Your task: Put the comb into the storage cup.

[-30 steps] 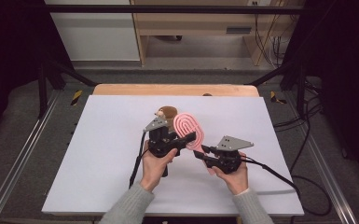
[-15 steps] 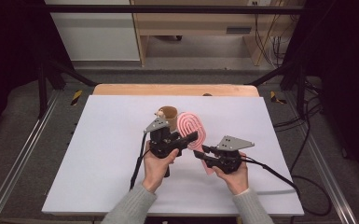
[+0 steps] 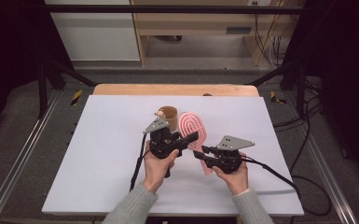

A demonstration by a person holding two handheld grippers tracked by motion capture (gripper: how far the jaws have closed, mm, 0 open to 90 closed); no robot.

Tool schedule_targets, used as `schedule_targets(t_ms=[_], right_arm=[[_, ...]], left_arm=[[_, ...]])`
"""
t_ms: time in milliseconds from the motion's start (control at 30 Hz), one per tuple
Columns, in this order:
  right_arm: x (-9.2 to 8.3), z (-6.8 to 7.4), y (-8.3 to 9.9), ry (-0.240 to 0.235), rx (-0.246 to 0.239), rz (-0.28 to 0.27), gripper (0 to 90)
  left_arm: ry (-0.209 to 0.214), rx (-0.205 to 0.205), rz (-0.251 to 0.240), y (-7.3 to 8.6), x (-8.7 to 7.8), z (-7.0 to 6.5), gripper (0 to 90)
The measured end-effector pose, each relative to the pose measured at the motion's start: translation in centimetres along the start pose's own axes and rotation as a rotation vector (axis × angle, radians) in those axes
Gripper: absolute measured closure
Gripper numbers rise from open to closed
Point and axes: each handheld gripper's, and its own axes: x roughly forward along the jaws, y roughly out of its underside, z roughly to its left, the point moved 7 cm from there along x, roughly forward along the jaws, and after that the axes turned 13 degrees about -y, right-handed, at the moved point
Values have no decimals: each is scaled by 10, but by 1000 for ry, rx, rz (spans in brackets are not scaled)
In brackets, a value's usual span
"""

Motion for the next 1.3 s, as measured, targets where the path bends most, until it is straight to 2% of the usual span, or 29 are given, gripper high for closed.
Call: schedule_targets(t_ms=[567,800,1100,1133,1300], right_arm=[[-1,1,-2,-13,5,-14,689],[-3,1,-4,-15,3,-25,639],[-8,1,-9,-16,-1,-48,523],[-10,1,-10,-10,-3,-54,478],[-13,-3,-12,18,-15,-65,370]], left_arm=[[-12,35,-6,-4,-2,-5,628],[-32,45,-19,-8,-6,-1,628],[-65,64,-33,-16,-12,7,629],[-73,67,-35,-17,-13,10,629],[-91,69,-40,-21,-18,16,629]])
